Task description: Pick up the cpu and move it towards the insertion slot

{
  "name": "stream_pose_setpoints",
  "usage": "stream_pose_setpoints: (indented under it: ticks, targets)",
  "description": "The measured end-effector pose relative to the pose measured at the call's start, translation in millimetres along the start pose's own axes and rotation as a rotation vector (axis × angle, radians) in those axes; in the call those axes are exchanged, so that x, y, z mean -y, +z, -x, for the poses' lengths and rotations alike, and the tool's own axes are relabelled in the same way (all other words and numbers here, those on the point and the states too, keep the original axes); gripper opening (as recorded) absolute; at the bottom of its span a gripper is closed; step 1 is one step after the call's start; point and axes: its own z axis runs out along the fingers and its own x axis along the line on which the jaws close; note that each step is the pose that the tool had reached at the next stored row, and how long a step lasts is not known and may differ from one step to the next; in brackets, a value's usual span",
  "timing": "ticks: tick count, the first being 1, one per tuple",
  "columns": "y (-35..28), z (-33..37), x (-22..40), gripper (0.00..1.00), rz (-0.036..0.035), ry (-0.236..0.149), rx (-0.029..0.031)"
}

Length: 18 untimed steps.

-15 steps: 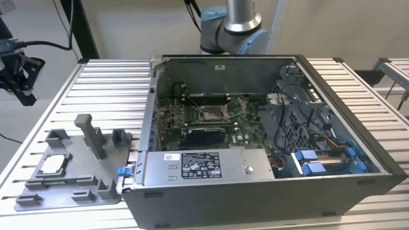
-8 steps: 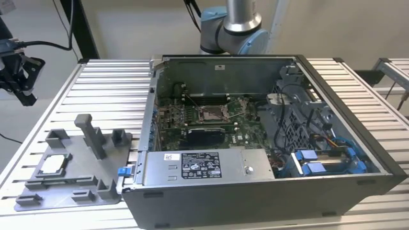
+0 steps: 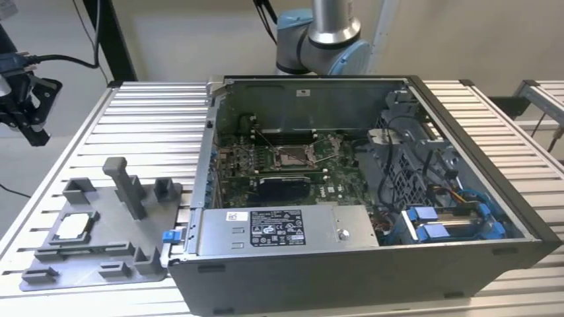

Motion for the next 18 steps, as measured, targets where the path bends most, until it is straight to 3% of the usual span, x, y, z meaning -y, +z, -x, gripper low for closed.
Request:
stream_pose_setpoints:
  ticks: [7,14,15,18]
  targets:
    - [0.1,-0.3,0.0,0.0,-0.0013,-0.077,-0.0028]
    - [0.0,-0.6,0.0,0.0,-0.0013,-0.079,-0.0029]
    - [0.0,-0.6,0.0,1.0,-0.0013,-0.079,-0.0029]
    - [0.0,-0.7,-0.1,1.0,-0.0013,-0.079,-0.0029]
